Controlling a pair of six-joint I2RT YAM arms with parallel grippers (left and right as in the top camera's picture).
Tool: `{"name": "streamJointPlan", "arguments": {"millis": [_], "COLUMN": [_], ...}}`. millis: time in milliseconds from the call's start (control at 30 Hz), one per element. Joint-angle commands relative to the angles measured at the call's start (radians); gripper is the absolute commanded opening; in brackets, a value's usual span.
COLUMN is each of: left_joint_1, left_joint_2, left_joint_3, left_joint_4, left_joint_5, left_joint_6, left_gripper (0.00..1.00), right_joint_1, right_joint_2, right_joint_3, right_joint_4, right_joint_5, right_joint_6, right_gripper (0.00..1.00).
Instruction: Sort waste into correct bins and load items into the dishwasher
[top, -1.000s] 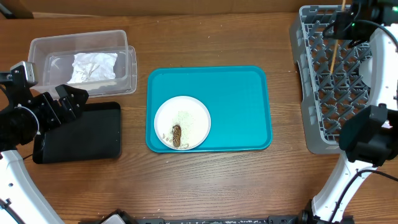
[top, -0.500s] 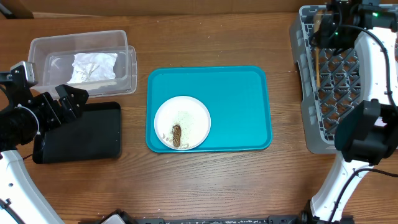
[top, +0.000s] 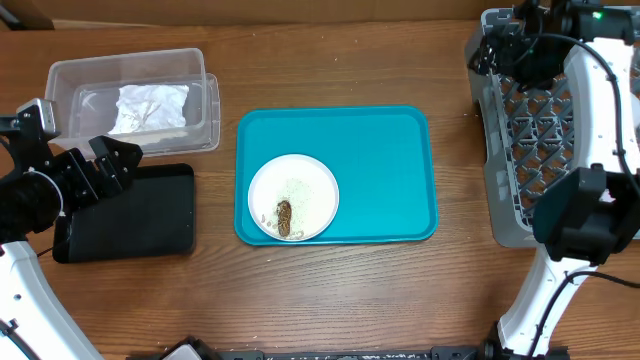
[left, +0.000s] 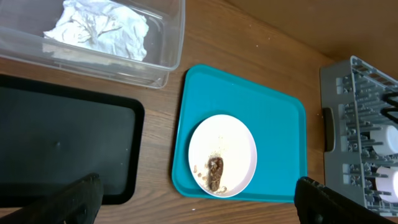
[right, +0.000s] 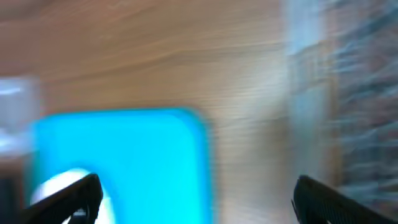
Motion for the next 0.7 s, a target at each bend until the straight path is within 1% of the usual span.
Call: {"name": "streamJointPlan", "arguments": {"millis": [0, 33, 100, 133, 200, 300, 400, 467, 600, 633, 667], "left_joint_1": [0.004, 0.004, 0.004, 0.004, 0.004, 0.004, 0.004, 0.004, 0.004, 0.004, 0.004], "left_joint_2": [-0.002, -0.002, -0.002, -0.002, -0.002, -0.002, -0.002, -0.002, -0.002, -0.002, -0.002], "left_joint_3": [0.006, 0.006, 0.006, 0.006, 0.006, 0.006, 0.006, 0.006, 0.006, 0.006, 0.006], "left_joint_4": [0.000, 0.000, 0.000, 0.000, 0.000, 0.000, 0.000, 0.000, 0.000, 0.001, 0.000], "left_joint_5": [0.000, 0.000, 0.000, 0.000, 0.000, 0.000, 0.000, 0.000, 0.000, 0.000, 0.000], "left_joint_6": [0.016, 0.016, 0.016, 0.016, 0.016, 0.016, 0.016, 0.016, 0.016, 0.016, 0.016], "left_gripper": [1.00, 1.00, 1.00, 1.00, 1.00, 1.00, 1.00, 1.00, 1.00, 1.00, 1.00], "right_joint_1": [0.011, 0.019, 0.048, 0.070, 0.118, 0.192, 0.254, 0.282, 0.312, 0.312, 0.312], "right_joint_2": [-0.095, -0.095, -0.095, -0.095, -0.095, -0.095, -0.095, -0.095, -0.107, -0.113, -0.121], "right_joint_3": [0.050, 0.050, 0.046, 0.046, 0.046, 0.046, 0.046, 0.046, 0.046, 0.046, 0.046], "right_joint_4": [-0.108, -0.136, -0.186, -0.211, -0.248, -0.288, -0.305, -0.307, -0.360, -0.370, -0.369], "right_joint_5": [-0.605, -0.667, -0.690, -0.659, -0.567, -0.487, -0.404, -0.278, 0.074, 0.130, 0.146], "right_joint_6": [0.030, -0.003, -0.061, -0.079, -0.077, -0.062, 0.034, 0.143, 0.355, 0.380, 0.376], "right_gripper": [1.00, 1.00, 1.00, 1.00, 1.00, 1.00, 1.00, 1.00, 1.00, 1.00, 1.00]}}
